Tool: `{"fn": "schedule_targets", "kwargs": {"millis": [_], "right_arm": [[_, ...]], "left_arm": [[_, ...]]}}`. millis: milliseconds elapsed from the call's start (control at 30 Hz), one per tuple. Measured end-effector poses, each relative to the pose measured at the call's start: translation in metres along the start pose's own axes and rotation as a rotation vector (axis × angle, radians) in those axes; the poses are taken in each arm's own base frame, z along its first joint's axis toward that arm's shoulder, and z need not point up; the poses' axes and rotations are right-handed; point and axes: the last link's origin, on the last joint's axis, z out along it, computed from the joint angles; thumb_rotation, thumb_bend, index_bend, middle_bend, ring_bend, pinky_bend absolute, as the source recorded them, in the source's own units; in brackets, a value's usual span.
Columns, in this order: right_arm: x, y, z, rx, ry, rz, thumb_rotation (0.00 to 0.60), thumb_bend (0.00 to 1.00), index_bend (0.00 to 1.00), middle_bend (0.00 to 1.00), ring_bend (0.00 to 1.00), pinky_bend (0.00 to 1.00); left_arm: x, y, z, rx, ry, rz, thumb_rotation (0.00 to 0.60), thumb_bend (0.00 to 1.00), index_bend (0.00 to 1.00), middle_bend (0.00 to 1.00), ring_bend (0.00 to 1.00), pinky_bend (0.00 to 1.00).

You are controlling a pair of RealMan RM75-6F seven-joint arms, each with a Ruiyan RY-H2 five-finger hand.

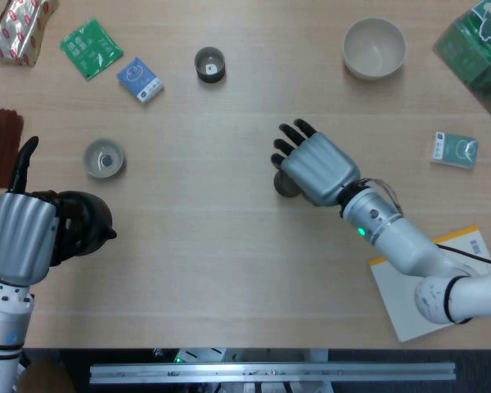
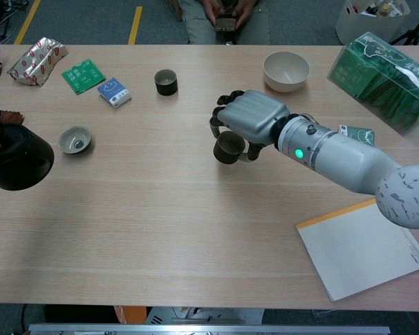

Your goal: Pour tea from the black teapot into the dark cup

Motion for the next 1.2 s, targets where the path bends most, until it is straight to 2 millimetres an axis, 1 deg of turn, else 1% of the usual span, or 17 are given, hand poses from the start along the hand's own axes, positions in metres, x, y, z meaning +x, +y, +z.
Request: {"fn": "schedule_targets", "kwargs": {"millis": [233, 333, 433, 633, 867, 1200], "right_arm": [[0.015, -0.036, 0.022, 0.038, -0.001, 0.001, 0.600, 0.23, 0.43, 0.24, 0.09, 0.12], [0.018, -0.051, 0.030, 0.050, -0.008, -0.015, 0.600, 0.23, 0.43, 0.24, 0.09, 0.12], [0.018, -0.064, 0.037, 0.059, -0.021, -0.029, 0.600, 0.23, 0.43, 0.24, 0.09, 0.12], [0.014, -0.082, 0.048, 0.065, -0.041, -0.066, 0.600, 0.23, 0.43, 0.24, 0.09, 0.12], [0.010, -0.096, 0.058, 0.065, -0.053, -0.103, 0.600, 0.23, 0.43, 0.24, 0.09, 0.12], [0.004, -0.101, 0.064, 0.058, -0.057, -0.140, 0.600, 0.23, 0.43, 0.24, 0.09, 0.12]], "left_arm": [[0.004, 0.001, -0.005, -0.014, 0.000, 0.023, 0.600, 0.25, 0.96, 1.00, 0.85, 0.00], [0.006, 0.001, -0.007, -0.016, -0.001, 0.030, 0.600, 0.25, 0.96, 1.00, 0.85, 0.00], [0.008, 0.001, -0.009, -0.018, -0.003, 0.031, 0.600, 0.25, 0.96, 1.00, 0.85, 0.00], [0.009, 0.000, -0.010, -0.018, -0.007, 0.034, 0.600, 0.25, 0.96, 1.00, 0.85, 0.00], [0.010, -0.003, -0.013, -0.009, -0.010, 0.037, 0.600, 0.25, 0.96, 1.00, 0.85, 0.00], [0.010, -0.004, -0.015, -0.005, -0.012, 0.034, 0.600, 0.25, 0.96, 1.00, 0.85, 0.00]]}}
